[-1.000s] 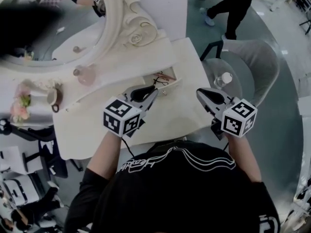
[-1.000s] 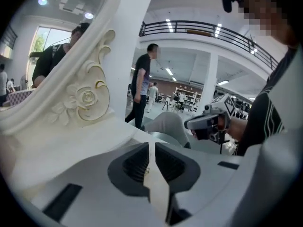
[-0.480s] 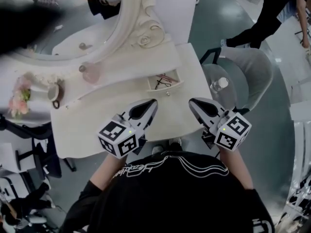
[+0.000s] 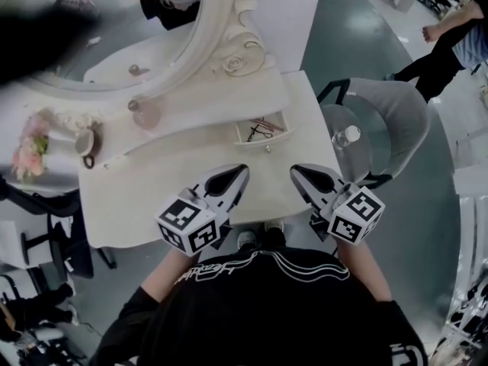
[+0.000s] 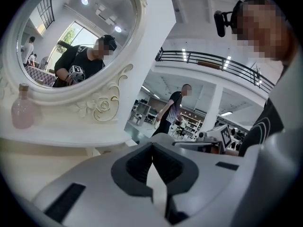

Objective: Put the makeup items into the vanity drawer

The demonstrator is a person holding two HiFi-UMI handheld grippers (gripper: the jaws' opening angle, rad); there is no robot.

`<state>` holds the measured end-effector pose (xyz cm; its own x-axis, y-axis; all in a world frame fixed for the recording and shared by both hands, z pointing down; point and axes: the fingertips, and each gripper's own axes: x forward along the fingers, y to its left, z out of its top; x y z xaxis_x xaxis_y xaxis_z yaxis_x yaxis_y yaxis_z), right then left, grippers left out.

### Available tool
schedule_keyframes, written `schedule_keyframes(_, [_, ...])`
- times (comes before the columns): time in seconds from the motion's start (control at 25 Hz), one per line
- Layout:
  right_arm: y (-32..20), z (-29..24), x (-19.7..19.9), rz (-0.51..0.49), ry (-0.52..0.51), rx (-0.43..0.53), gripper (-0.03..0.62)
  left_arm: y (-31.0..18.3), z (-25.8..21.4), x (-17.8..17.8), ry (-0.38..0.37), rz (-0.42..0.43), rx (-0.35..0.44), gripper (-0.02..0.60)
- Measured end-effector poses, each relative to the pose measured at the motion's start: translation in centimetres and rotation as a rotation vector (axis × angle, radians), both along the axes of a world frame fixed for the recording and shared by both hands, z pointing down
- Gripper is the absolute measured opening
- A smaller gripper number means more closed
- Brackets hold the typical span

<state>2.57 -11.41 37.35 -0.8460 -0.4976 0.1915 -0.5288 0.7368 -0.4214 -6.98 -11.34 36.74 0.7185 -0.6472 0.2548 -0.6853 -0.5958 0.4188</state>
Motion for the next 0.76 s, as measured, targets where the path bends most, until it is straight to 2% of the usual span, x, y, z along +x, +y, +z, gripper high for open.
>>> schedule_keyframes(0.32, [0.1, -1.0, 0.2, 0.023, 0.016, 0.025, 0.026, 0.5, -0.5, -0.5, -0.090, 0.005, 0.035, 0.023])
schedule_keyframes(0.48, [0.1, -1.5, 0.1, 0.029, 0.026, 0.037, 0.025, 0.4, -1.2, -1.1, -0.050, -0.010, 0.026, 0.023])
schedule_keyframes(0.76, [-0.1, -2.1, 0.3, 0.044, 0.027, 0.052, 0.026, 0.3, -1.5, -1.4, -0.036, 0.001, 0.024, 0.023])
